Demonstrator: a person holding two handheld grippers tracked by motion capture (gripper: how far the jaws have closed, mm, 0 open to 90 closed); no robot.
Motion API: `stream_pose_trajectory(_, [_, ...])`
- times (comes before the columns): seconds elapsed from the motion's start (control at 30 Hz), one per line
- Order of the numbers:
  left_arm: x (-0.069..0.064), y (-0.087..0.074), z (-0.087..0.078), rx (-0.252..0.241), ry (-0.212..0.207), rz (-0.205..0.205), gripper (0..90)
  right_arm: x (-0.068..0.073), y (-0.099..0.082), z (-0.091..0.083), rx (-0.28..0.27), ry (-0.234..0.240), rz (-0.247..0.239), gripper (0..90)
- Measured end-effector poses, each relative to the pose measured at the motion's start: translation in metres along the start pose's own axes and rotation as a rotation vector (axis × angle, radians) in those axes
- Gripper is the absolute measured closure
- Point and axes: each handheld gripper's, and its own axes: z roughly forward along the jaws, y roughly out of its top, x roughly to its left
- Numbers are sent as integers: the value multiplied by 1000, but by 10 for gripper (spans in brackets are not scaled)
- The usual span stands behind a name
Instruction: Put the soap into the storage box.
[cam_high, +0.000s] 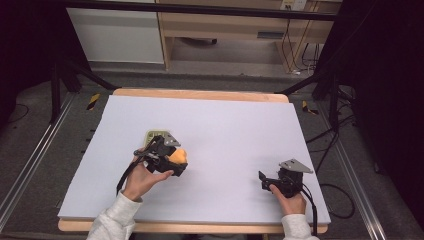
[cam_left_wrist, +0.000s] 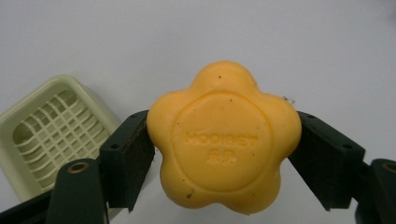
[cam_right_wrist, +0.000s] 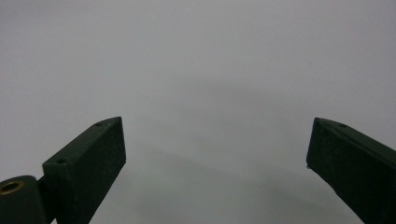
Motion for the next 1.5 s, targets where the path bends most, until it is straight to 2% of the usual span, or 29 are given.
stream_pose_trajectory(0.1, [9, 0, -4, -6, 11, -15, 248, 0, 0, 0, -3, -2, -6, 51])
stream_pose_trajectory(0.63, [37, -2, -11, -21, 50, -79, 248, 1, 0, 1, -3, -4, -3, 52])
stream_pose_trajectory(0.8, [46, -3, -9, -19, 64, -101, 248, 0, 0, 0, -4, -2, -3, 51])
stream_pose_trajectory(1.17, [59, 0, 0, -3, 92, -113, 248, 1, 1, 1, -5, -2, -7, 51])
stream_pose_trajectory(1.5, [73, -2, 8, 15, 116, -148, 248, 1, 1, 2, -3, -3, -8, 51])
